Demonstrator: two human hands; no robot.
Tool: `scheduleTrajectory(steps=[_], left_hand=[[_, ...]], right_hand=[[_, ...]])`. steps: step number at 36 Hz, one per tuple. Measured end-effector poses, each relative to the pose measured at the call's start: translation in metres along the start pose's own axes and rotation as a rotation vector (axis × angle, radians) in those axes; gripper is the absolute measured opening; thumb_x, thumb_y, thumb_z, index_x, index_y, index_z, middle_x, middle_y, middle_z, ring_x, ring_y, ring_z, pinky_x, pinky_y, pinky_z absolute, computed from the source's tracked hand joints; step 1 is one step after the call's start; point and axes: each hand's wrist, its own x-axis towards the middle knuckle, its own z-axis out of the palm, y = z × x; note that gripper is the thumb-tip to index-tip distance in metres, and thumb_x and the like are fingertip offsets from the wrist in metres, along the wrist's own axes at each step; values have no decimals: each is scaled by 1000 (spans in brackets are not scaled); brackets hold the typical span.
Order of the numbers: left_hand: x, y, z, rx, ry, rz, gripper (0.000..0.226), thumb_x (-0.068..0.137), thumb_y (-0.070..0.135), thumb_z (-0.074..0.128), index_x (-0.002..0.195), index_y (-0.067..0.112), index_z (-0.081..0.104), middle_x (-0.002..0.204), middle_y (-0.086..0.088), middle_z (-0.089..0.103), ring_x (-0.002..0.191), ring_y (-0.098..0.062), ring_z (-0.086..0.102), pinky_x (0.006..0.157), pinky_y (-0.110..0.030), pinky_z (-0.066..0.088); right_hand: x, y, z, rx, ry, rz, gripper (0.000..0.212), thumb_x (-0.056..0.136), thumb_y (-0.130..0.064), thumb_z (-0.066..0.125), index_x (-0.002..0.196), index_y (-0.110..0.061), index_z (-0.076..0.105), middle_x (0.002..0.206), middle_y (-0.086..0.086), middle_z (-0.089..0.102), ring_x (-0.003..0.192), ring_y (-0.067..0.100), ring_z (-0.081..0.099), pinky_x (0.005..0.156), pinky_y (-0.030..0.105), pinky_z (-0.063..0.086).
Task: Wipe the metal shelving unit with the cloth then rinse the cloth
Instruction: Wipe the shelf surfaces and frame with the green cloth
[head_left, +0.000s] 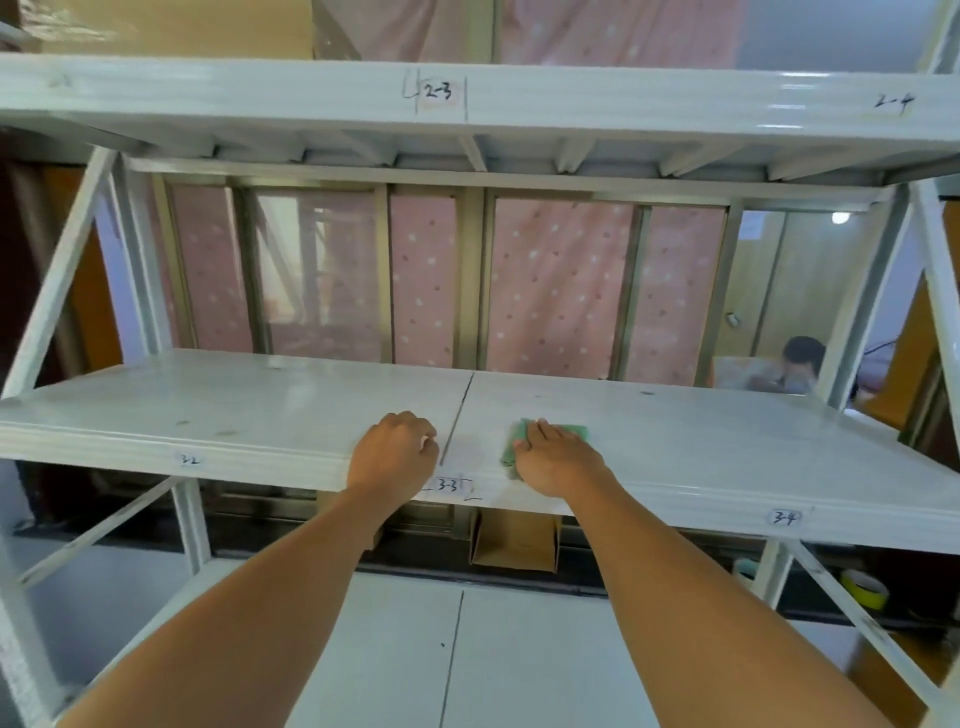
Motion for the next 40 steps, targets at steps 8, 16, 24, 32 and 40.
scheduleTrajectory(steps=[8, 16, 24, 32, 40], left_hand=[[-9, -86, -34, 57, 16, -5, 30, 98, 25, 49, 118, 19, 71, 120, 2, 67, 105, -15, 61, 88, -27, 51], [-7, -147, -56, 82, 25, -20, 31, 98, 28, 47, 116, 19, 70, 117, 2, 67, 100, -15, 62, 86, -28, 53], [2, -185, -70, 106, 8, -2, 33, 97, 24, 46, 115, 16, 71, 115, 0, 68, 102, -17, 61, 86, -32, 53], [10, -242, -90, 105, 39, -35, 31, 97, 24, 47, 115, 17, 71, 115, 0, 67, 102, -18, 61, 85, -31, 52], [23, -307, -122, 137, 48, -39, 31, 99, 27, 49, 120, 18, 69, 122, 2, 65, 109, -17, 60, 87, -29, 49]], right_hand=[[14, -73, 15, 26, 16, -17, 60, 106, -41, 9, 161, -18, 6, 169, 1, 3, 154, 21, 7, 125, 41, 8], [25, -135, 26, 7, 22, -45, 59, 106, -42, 9, 161, -19, 6, 169, 0, 3, 154, 20, 7, 123, 40, 6], [43, -204, 34, 7, -38, -102, 59, 107, -40, 8, 161, -17, 0, 169, 1, -3, 155, 20, 1, 124, 39, 1], [66, -260, 44, 5, -55, -107, 60, 107, -41, 7, 161, -17, -2, 168, 2, -5, 155, 20, -1, 124, 39, 0], [95, -320, 57, -2, -66, -106, 61, 106, -42, 7, 161, -16, -3, 168, 2, -7, 155, 21, -3, 125, 41, 0]])
